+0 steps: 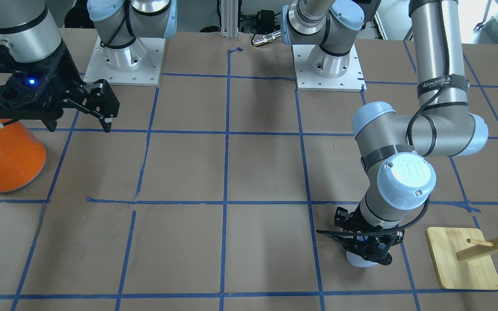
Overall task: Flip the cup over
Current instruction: 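Rotate the cup upright with the left gripper and lower it, then open the left gripper and raise it away from the cup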
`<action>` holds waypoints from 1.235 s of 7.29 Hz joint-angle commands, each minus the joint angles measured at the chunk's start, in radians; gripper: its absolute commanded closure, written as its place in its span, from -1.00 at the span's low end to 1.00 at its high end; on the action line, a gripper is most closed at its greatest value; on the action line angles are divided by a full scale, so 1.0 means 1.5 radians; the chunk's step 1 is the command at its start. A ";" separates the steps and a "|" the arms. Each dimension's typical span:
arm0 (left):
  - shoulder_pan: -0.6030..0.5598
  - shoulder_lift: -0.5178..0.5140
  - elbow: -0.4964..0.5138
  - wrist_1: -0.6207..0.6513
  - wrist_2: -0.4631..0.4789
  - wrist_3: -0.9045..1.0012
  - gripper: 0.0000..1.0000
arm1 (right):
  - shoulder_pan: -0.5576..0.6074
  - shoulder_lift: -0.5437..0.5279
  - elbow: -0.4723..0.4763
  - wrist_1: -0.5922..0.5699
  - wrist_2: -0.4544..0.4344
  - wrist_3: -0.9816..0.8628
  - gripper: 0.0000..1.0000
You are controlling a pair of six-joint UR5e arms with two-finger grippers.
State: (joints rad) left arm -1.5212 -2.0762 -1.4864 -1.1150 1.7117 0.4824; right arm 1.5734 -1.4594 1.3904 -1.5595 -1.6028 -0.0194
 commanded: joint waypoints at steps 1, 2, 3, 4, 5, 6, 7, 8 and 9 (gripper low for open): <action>-0.011 0.075 -0.004 -0.029 -0.007 -0.010 -1.00 | 0.000 -0.002 0.011 0.002 0.000 0.001 -1.00; -0.026 0.134 -0.004 -0.059 -0.009 -0.013 -1.00 | -0.001 -0.004 0.017 0.003 -0.001 0.001 -1.00; -0.040 0.187 -0.010 -0.082 -0.027 -0.064 -1.00 | -0.001 -0.006 0.019 0.003 -0.002 0.000 -1.00; -0.045 0.251 -0.022 -0.153 -0.051 -0.112 -1.00 | -0.001 -0.010 0.018 0.004 0.000 0.000 -1.00; -0.042 0.305 -0.034 -0.199 -0.052 -0.120 -1.00 | 0.000 -0.019 0.018 0.027 0.004 0.000 -1.00; -0.044 0.341 -0.062 -0.201 -0.057 -0.148 -1.00 | 0.000 -0.016 0.019 0.028 0.006 0.000 -1.00; -0.045 0.367 -0.092 -0.169 -0.123 -0.197 -1.00 | 0.000 -0.013 0.019 0.028 0.007 0.000 -1.00; -0.043 0.380 -0.115 -0.150 -0.126 -0.267 -1.00 | 0.000 -0.014 0.019 0.028 0.008 0.000 -1.00; -0.045 0.388 -0.126 -0.147 -0.112 -0.296 -1.00 | 0.000 -0.014 0.019 0.030 0.005 0.000 -1.00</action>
State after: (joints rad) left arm -1.5875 -1.5183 -1.6441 -1.3525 1.5420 0.1170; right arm 1.5738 -1.4806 1.4188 -1.5169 -1.5928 -0.0199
